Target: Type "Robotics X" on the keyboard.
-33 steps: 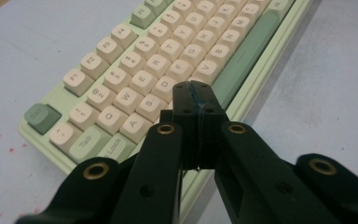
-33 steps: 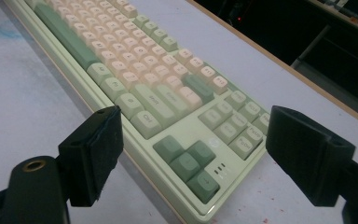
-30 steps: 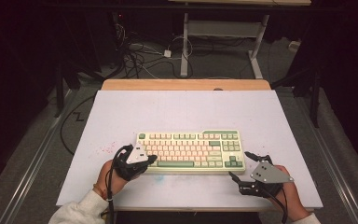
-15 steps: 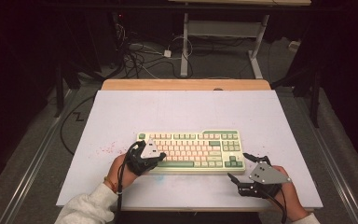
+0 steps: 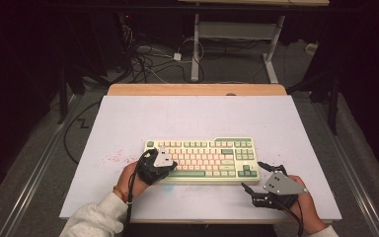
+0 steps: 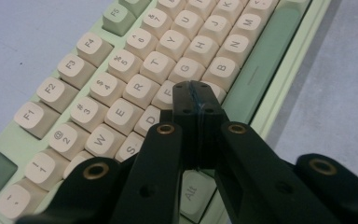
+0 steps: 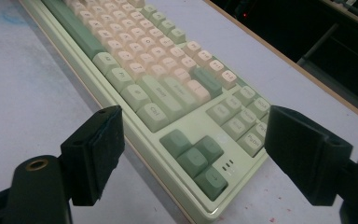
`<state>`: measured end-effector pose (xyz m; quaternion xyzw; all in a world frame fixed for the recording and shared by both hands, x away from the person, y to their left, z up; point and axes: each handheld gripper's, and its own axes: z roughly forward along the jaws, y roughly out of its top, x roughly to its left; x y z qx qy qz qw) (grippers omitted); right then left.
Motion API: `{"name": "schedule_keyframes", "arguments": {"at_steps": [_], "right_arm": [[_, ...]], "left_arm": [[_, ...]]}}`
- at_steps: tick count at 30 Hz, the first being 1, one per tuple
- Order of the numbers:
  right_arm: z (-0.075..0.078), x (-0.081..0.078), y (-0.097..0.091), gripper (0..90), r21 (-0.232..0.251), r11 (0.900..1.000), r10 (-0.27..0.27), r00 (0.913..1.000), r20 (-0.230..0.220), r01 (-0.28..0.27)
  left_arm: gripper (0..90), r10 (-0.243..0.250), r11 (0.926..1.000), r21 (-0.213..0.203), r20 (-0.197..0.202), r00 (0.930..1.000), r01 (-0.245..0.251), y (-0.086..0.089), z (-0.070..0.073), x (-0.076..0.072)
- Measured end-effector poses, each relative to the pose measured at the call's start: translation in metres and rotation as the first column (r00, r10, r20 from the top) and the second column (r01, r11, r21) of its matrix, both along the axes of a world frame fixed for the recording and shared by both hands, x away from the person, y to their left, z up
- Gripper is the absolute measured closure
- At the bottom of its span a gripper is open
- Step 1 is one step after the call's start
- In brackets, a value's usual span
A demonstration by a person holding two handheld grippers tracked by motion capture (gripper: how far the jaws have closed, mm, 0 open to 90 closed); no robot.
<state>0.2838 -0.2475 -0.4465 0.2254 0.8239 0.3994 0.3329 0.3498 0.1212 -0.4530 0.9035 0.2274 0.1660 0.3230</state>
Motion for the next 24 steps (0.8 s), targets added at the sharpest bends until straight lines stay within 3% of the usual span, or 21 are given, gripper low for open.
{"name": "schedule_keyframes", "arguments": {"at_steps": [2,6,10,18,24], "right_arm": [[0.0,0.0,0.0,20.7,-0.003,1.0,0.003,1.0,-0.002,-0.003],[-0.001,0.0,0.001,20.7,-0.009,0.9999,0.009,0.9999,-0.008,-0.009],[-0.001,0.0,0.001,20.7,-0.009,0.9999,0.01,0.9999,-0.007,-0.01],[0.0,0.0,0.001,20.7,-0.011,0.9999,0.011,0.9999,-0.005,-0.011],[0.0,0.0,0.001,20.8,-0.011,0.9999,0.012,0.9999,-0.007,-0.012]], "left_arm": [[87.7,-0.007,0.9999,0.009,-0.014,0.9999,0.008,-0.001,-0.002,0.0],[87.7,-0.01,0.9996,0.026,-0.004,0.9999,0.01,-0.002,0.0,-0.001],[87.7,-0.013,0.9999,-0.008,0.02,0.9997,0.013,0.001,0.01,-0.005],[87.7,-0.003,1.0,0.006,0.066,0.9978,0.003,0.005,0.012,-0.009],[87.7,0.01,0.9999,-0.009,0.076,0.9971,-0.009,0.011,0.013,-0.01]]}}
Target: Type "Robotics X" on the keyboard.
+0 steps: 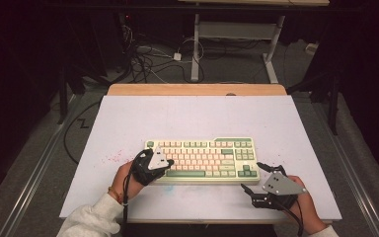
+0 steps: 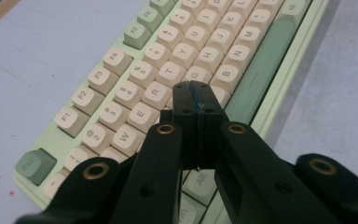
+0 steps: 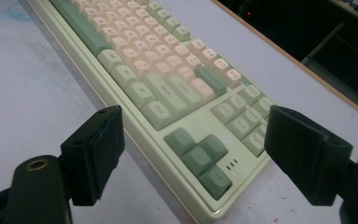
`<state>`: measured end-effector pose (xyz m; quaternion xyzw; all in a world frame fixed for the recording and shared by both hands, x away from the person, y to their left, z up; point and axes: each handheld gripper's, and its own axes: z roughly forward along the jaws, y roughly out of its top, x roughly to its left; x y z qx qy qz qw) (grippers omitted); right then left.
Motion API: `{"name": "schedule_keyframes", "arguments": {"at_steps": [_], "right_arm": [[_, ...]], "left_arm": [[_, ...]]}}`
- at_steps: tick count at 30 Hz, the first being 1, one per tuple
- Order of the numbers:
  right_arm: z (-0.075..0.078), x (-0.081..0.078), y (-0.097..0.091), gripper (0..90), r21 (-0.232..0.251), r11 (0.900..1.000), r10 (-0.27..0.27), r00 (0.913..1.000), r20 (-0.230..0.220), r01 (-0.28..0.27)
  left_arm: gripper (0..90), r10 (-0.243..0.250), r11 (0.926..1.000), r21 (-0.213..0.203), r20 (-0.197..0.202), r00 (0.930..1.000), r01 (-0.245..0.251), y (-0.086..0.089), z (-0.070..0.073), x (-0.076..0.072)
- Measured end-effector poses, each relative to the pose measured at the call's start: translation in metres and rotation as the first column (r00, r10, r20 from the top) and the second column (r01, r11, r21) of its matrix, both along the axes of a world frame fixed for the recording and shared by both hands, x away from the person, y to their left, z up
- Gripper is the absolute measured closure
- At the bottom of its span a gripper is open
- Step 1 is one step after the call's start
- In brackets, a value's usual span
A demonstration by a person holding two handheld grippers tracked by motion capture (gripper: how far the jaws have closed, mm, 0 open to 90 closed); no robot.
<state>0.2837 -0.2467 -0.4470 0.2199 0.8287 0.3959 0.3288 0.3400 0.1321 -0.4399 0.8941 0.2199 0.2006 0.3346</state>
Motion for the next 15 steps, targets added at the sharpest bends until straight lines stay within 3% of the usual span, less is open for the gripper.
{"name": "schedule_keyframes", "arguments": {"at_steps": [15], "right_arm": [[0.0,0.001,0.0,20.1,0.006,0.9999,-0.016,0.9999,-0.001,0.016]], "left_arm": [[87.7,0.04,0.9991,-0.016,-0.004,0.9992,-0.04,0.016,0.001,0.006]]}}
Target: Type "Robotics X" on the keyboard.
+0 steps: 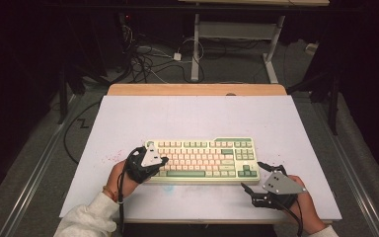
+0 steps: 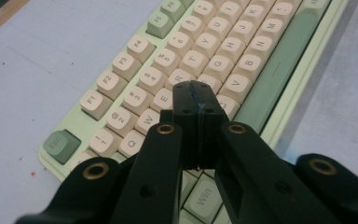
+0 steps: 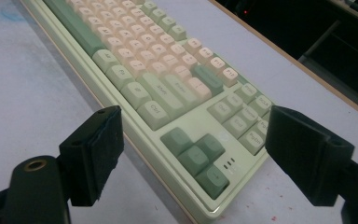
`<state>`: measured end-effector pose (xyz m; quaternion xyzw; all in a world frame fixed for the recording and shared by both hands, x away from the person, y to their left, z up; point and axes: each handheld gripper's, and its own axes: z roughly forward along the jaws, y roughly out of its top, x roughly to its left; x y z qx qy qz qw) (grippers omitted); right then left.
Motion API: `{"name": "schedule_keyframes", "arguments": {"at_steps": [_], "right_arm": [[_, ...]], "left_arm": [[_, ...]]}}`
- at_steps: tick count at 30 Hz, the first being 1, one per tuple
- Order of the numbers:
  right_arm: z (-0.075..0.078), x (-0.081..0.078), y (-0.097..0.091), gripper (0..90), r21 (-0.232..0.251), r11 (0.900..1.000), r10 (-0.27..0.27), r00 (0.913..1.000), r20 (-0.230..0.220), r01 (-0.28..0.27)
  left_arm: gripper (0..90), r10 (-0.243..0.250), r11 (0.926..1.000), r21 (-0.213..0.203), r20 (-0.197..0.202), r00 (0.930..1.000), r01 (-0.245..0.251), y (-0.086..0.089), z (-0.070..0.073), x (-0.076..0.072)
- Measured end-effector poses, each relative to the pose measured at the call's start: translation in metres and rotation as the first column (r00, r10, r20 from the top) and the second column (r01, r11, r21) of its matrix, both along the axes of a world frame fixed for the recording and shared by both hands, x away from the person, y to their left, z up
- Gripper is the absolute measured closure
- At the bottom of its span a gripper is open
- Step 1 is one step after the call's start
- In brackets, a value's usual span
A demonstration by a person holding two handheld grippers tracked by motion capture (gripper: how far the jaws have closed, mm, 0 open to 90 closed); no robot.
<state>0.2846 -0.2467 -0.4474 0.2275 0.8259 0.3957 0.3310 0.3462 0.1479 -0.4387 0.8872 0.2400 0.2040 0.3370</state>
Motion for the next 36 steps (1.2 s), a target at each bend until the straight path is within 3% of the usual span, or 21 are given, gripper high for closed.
{"name": "schedule_keyframes", "arguments": {"at_steps": [4,27,36], "right_arm": [[0.0,0.001,0.0,19.8,-0.002,1.0,-0.005,1.0,-0.003,0.005],[-0.003,0.001,0.002,19.7,-0.009,1.0,-0.001,0.9999,-0.01,0.001],[-0.003,0.001,0.002,19.7,-0.014,0.9999,0.005,0.9999,-0.011,-0.005]], "left_arm": [[87.7,0.015,0.9995,-0.028,-0.007,0.9999,-0.015,0.004,0.0,0.005],[87.6,0.01,0.9999,0.004,-0.065,0.9979,-0.009,-0.002,-0.014,0.02],[87.5,0.004,0.9999,0.01,-0.065,0.9978,-0.003,-0.003,-0.015,0.02]]}}
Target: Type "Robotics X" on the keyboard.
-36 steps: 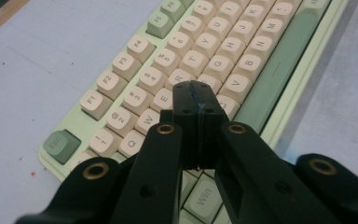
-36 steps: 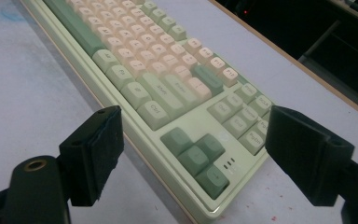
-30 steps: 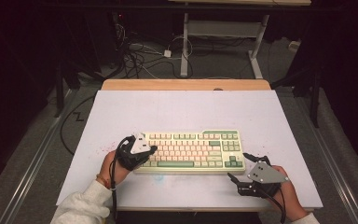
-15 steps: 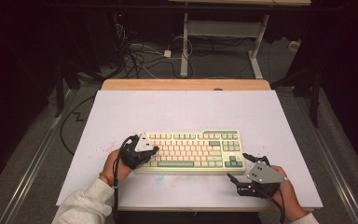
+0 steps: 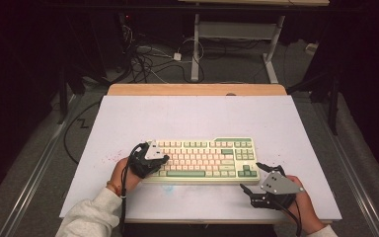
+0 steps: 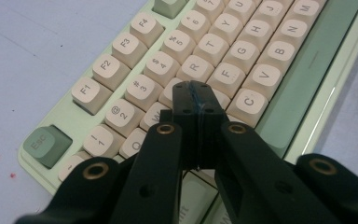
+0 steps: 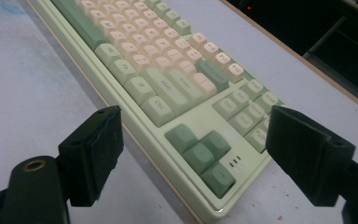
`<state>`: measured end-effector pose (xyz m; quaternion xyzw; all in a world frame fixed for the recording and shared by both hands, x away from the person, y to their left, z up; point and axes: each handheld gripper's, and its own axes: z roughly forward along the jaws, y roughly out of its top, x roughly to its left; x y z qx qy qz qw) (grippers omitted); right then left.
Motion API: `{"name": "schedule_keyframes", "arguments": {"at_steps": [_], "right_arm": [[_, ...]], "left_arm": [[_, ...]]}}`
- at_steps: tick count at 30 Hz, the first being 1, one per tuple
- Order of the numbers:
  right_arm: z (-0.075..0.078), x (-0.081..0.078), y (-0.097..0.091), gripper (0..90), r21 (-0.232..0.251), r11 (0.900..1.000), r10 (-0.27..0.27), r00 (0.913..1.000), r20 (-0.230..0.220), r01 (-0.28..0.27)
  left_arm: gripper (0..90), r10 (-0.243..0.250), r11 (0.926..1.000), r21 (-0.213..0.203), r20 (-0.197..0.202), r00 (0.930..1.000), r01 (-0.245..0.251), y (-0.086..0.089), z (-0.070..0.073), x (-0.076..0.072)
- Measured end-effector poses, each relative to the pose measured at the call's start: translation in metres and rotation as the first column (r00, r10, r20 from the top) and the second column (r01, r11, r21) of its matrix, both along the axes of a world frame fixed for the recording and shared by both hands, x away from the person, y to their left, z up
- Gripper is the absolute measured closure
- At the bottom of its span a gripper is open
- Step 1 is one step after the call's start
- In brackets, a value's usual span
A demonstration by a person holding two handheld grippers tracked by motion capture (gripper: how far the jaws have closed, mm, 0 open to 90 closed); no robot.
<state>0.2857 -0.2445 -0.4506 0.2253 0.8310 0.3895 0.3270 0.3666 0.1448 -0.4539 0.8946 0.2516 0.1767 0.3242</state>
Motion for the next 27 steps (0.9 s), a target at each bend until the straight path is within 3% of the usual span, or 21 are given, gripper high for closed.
{"name": "schedule_keyframes", "arguments": {"at_steps": [27], "right_arm": [[-0.0015,-0.0004,0.001,19.8,-0.017,0.9998,0.013,0.9999,-0.01,-0.013]], "left_arm": [[87.5,-0.009,0.9998,0.016,0.017,0.9998,0.009,-0.0023,0.0024,-0.0035]]}}
